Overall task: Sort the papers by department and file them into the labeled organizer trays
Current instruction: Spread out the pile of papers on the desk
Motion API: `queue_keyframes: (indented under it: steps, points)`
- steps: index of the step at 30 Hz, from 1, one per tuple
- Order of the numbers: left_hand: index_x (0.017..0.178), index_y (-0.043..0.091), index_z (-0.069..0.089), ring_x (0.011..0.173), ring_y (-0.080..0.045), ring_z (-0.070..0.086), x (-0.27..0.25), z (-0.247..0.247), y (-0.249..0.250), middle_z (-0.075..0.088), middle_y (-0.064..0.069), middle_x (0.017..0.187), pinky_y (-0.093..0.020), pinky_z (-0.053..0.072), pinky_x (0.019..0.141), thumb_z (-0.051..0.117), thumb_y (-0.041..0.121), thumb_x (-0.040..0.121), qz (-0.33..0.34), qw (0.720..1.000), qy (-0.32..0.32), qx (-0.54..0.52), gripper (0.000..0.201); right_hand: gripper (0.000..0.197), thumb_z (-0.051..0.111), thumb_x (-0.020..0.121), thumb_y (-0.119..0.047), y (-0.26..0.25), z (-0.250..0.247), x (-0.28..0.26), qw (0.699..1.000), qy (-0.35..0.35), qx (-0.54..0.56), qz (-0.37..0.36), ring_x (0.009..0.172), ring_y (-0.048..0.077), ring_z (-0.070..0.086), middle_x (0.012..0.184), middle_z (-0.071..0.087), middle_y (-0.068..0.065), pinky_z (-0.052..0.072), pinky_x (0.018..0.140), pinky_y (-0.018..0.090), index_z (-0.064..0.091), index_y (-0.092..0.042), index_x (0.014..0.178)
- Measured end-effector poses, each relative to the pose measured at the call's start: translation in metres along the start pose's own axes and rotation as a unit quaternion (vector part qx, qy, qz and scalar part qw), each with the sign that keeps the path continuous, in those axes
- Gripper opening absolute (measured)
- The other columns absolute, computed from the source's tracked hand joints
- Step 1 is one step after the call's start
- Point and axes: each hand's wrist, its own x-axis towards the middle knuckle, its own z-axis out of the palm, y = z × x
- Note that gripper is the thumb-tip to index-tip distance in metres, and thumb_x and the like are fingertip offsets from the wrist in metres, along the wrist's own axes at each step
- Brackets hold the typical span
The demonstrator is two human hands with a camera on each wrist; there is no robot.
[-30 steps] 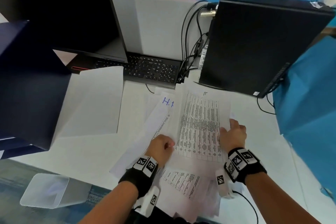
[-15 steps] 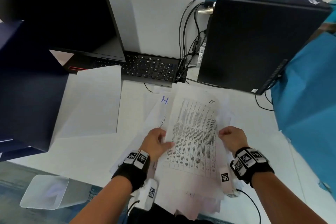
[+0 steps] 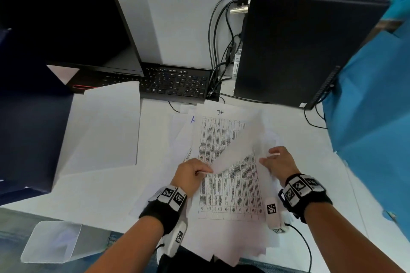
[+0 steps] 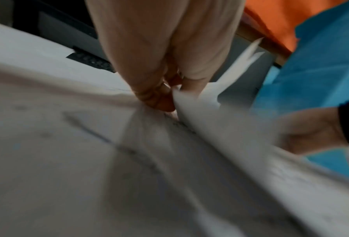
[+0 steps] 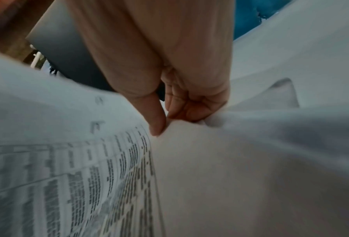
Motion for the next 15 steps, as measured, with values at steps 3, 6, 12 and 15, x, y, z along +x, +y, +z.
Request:
queue_keyframes:
  steps: [3,6,12,15]
  points:
    - [0.082,0.008,0.076,0.081,0.010,0.057,-0.006,0.002,-0.005,0.059,0.010,0.086,-0.009,0.044,0.083,0.056,-0.014,0.081,0.038,0.999,-0.030,-0.007,0.030,0.019,0.056,0.083,-0.038,-0.001,-0.008,-0.012,0.987,-0.049,0.127,0.085,0.077,0.020,0.054,0.083,0.069,-0.004,0.045,0.067,0.032,0.058,-0.022,0.095]
    - [0.080,0.006,0.075,0.107,-0.003,0.048,-0.005,0.006,-0.007,0.053,0.002,0.111,-0.023,0.040,0.101,0.059,-0.015,0.076,0.035,0.999,-0.008,0.002,0.027,0.070,0.050,0.090,-0.049,0.012,-0.015,-0.013,0.996,-0.071,0.020,0.044,0.125,0.012,0.036,0.153,0.013,-0.017,0.036,0.106,0.037,0.011,-0.043,0.148]
    - [0.065,0.025,0.061,0.131,-0.022,0.043,0.011,-0.002,0.001,0.045,-0.013,0.138,-0.012,0.028,0.098,0.076,0.003,0.071,-0.086,0.996,0.028,-0.026,0.027,0.011,0.050,0.090,0.003,-0.004,-0.001,-0.005,1.000,-0.004,0.029,0.004,0.079,0.025,0.055,0.079,0.063,0.011,0.045,0.070,0.033,0.060,-0.001,0.091]
    - [0.064,0.023,0.054,0.132,-0.021,0.040,0.014,-0.005,0.005,0.043,-0.011,0.140,-0.020,0.033,0.101,0.079,0.012,0.071,-0.106,0.994,0.008,-0.007,0.028,0.023,0.061,0.082,0.007,0.001,-0.001,-0.003,0.999,-0.022,-0.016,-0.028,0.080,0.024,0.059,0.088,0.067,0.009,0.047,0.067,0.031,0.066,-0.002,0.103]
